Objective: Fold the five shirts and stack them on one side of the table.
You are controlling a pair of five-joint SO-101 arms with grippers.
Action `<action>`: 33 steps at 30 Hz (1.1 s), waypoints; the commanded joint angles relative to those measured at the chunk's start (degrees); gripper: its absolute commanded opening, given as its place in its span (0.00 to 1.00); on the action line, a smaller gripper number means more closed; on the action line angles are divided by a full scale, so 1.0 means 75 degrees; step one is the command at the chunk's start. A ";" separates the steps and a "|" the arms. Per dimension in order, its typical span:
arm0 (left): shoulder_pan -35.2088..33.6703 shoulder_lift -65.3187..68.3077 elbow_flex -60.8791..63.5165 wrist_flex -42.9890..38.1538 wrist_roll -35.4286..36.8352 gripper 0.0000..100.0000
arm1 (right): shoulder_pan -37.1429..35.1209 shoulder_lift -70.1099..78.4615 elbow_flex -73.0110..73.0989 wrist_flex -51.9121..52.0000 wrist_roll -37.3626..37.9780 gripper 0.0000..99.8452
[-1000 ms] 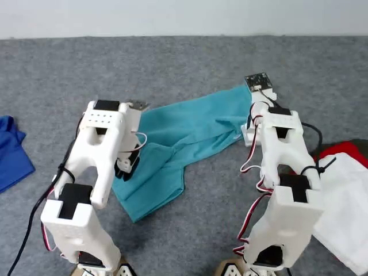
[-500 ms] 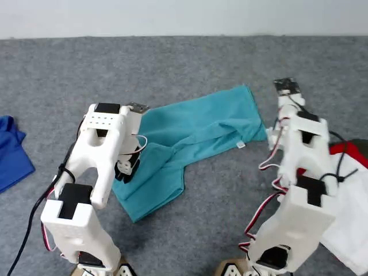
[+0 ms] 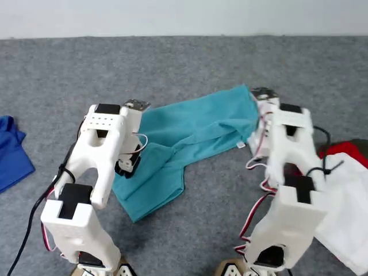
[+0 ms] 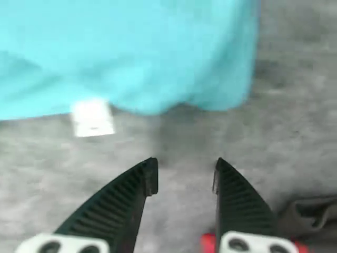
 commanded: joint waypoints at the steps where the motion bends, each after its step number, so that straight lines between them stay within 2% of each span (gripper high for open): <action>1: 0.0047 -0.0035 0.0486 -0.1278 0.0047 0.05 | -0.0451 -0.0369 -0.0938 0.0838 -0.0727 0.15; 4: 0.0047 -0.0059 0.1424 -0.2813 0.0059 0.05 | -0.0651 -0.0334 -0.1524 0.1155 -0.0926 0.11; 5: 0.0070 -0.0152 0.1600 -0.2954 0.0059 0.05 | -0.0697 -0.0322 -0.1582 0.1108 -0.0938 0.10; 12: 0.0152 -0.0281 0.1647 -0.2930 0.0059 0.05 | -0.0885 -0.0111 -0.1618 0.0358 -0.0938 0.10; 17: 0.0293 -0.0281 0.1647 -0.2930 0.0059 0.05 | -0.0826 0.0416 -0.1629 -0.0287 -0.0938 0.21; 24: 0.0293 -0.0281 0.1647 -0.2930 0.0059 0.05 | -0.0826 0.0510 -0.1782 -0.0651 -0.0938 0.21; 26: 0.0293 -0.0281 0.1647 -0.2930 0.0059 0.05 | -0.0826 0.0510 -0.1782 -0.0779 -0.0903 0.19; 33: 0.0293 -0.0281 0.1647 -0.2930 0.0059 0.05 | -0.0779 0.0522 -0.1747 -0.0826 -0.0645 0.03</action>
